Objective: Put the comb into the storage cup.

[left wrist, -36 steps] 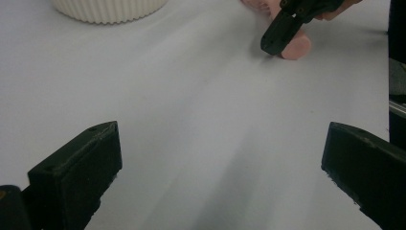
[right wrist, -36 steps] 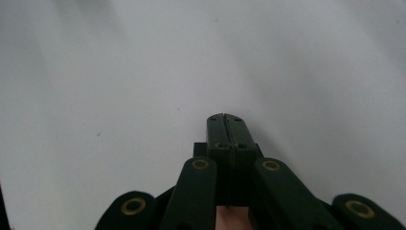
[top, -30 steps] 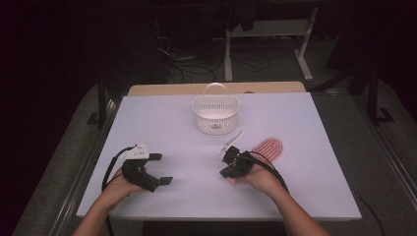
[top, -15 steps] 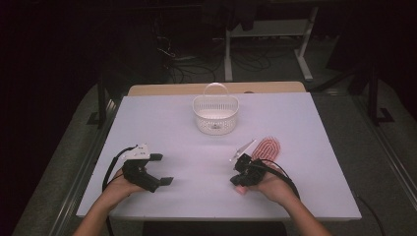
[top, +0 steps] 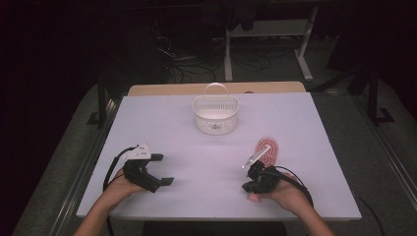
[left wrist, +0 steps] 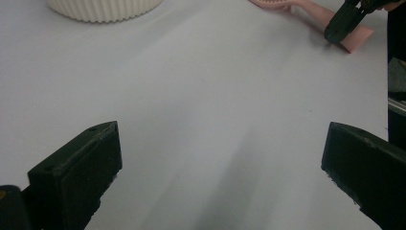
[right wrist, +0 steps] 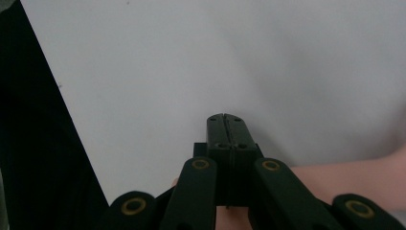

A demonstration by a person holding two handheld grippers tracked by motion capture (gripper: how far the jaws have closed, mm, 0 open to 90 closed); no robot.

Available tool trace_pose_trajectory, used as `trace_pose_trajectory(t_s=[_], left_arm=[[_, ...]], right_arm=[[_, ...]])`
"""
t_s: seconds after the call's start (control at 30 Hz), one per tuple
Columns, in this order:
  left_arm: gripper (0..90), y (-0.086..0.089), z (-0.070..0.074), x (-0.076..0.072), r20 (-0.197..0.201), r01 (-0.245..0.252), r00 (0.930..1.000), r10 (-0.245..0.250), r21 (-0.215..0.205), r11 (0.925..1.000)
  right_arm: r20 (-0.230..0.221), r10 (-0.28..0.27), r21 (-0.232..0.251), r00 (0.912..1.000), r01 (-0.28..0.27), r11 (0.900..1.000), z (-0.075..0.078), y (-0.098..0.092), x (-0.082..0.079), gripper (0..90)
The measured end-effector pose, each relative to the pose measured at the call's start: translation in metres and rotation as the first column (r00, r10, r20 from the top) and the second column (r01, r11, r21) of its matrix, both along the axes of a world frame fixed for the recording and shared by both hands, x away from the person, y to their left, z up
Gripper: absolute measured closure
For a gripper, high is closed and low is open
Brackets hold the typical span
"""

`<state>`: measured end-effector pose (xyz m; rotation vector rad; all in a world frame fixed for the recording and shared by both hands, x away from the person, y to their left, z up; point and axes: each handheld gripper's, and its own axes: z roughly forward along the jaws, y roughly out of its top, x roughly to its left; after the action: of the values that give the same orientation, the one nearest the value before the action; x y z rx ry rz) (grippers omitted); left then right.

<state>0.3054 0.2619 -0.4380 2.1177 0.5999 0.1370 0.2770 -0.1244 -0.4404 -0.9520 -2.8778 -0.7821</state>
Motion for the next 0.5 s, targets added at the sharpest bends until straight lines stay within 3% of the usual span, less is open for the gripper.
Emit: trace_pose_trajectory(t_s=[0.5], left_arm=[[0.3,-0.004,-0.001,0.001,-0.002,0.008,1.0,-0.008,0.002,1.0]], right_arm=[[0.01,-0.055,-0.067,0.9984,0.056,0.996,0.002,-0.035,-0.014,89.1]])
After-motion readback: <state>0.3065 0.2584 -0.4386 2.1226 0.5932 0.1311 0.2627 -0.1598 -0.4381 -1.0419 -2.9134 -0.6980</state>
